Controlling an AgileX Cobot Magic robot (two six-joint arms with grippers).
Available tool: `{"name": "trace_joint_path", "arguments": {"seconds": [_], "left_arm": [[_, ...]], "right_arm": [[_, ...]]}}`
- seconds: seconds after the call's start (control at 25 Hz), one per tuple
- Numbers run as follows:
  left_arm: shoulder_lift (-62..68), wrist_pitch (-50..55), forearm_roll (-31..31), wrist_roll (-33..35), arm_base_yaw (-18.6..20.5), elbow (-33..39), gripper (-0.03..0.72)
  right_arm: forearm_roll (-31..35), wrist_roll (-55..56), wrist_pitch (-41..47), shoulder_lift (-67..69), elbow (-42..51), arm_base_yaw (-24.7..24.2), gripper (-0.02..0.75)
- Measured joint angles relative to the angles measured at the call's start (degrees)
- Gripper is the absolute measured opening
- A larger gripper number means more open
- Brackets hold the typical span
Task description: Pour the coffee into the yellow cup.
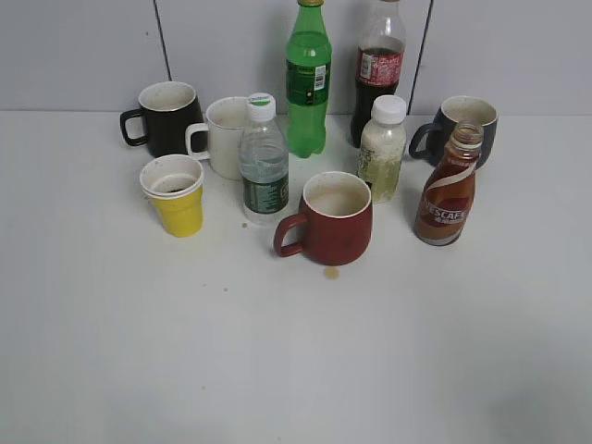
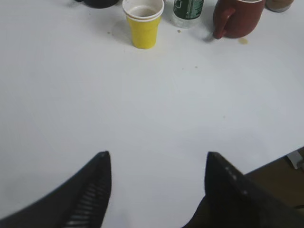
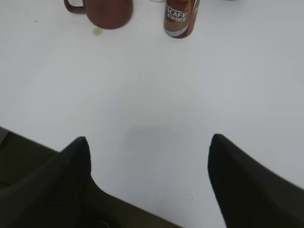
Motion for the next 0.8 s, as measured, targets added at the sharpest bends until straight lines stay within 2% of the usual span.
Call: {"name": "trace_joint_path", "arguments": {"seconds": [0.28,0.36,0.6,0.72,0.8], "left_arm": [[-0.21,0.00,0.00,0.00,0.29,0.00,0.441],[-1.31,-0.06,0.00,0.02,4.75,0.00,0.436],[-6.02,-0.10,0.04,0.02,15.93,0.00,0.435],[-8.80,-0.10,0.04,0.02,19.09,0.00,0.435],[-10.30,-0.10,0.04,0.02,20.09,0.00,0.435]], "right_arm": [[0.00,0.01,0.00,0.00,0.00,-0.54,0.575],[0.05,0.01,0.00,-0.05,0.00,-2.56,0.575],[0.05,0.01,0.04,-2.18,0.00,-14.99,0.574],[0.05,-0.07,0.04,-4.95,0.00,-18.66,0.574],[0.05,-0.07,0.04,-7.19,0.00,-19.22,0.574]]}}
